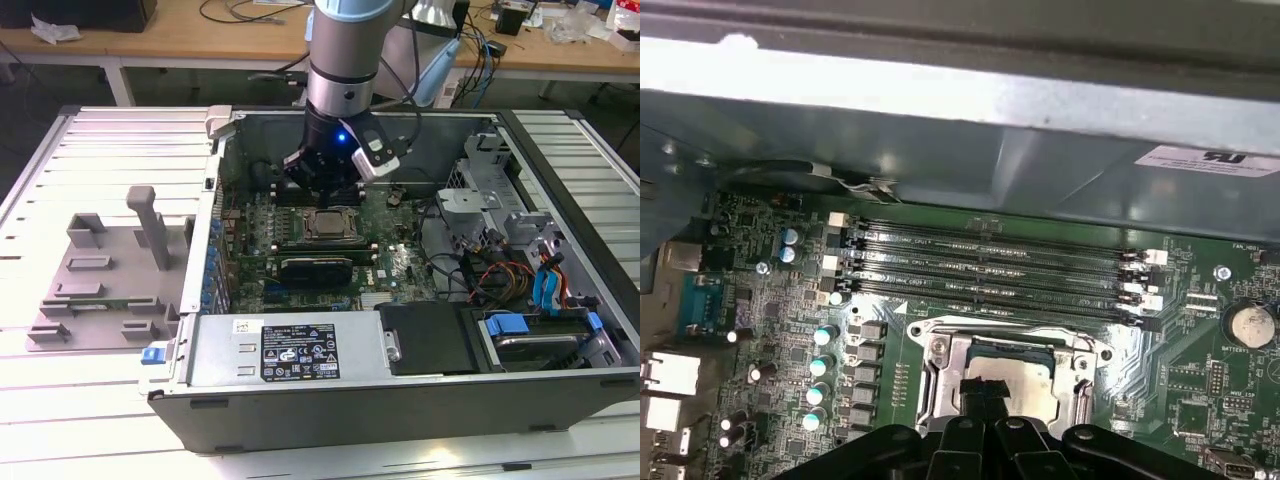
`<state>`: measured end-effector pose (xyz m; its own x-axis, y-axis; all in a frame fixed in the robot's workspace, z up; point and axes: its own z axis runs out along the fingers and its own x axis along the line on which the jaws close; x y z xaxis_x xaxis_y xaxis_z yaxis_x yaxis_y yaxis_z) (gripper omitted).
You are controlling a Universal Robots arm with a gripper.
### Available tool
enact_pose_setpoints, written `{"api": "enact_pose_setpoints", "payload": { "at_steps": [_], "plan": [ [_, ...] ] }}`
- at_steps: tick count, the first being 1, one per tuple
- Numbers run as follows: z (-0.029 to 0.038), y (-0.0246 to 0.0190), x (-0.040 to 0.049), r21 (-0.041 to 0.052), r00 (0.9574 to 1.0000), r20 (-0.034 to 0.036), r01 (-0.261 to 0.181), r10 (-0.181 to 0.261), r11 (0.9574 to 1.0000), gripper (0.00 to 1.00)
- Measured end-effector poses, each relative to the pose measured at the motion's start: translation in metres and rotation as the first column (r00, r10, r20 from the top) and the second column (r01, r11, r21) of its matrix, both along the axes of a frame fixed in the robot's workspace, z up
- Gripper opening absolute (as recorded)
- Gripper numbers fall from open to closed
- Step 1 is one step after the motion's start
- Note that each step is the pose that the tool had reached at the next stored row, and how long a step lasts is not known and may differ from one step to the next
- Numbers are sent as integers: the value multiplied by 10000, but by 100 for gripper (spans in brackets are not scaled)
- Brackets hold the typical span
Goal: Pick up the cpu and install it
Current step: 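Install the second cpu locking lever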
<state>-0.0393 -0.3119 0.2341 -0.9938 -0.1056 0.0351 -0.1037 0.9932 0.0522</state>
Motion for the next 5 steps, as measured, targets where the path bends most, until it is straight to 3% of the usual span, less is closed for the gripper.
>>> {"api": "enact_pose_setpoints", "payload": {
  "at_steps": [5],
  "plan": [
    [3, 0, 0, -3, 10000, -2, 0, 0, 10000, 11]
  ]
}}
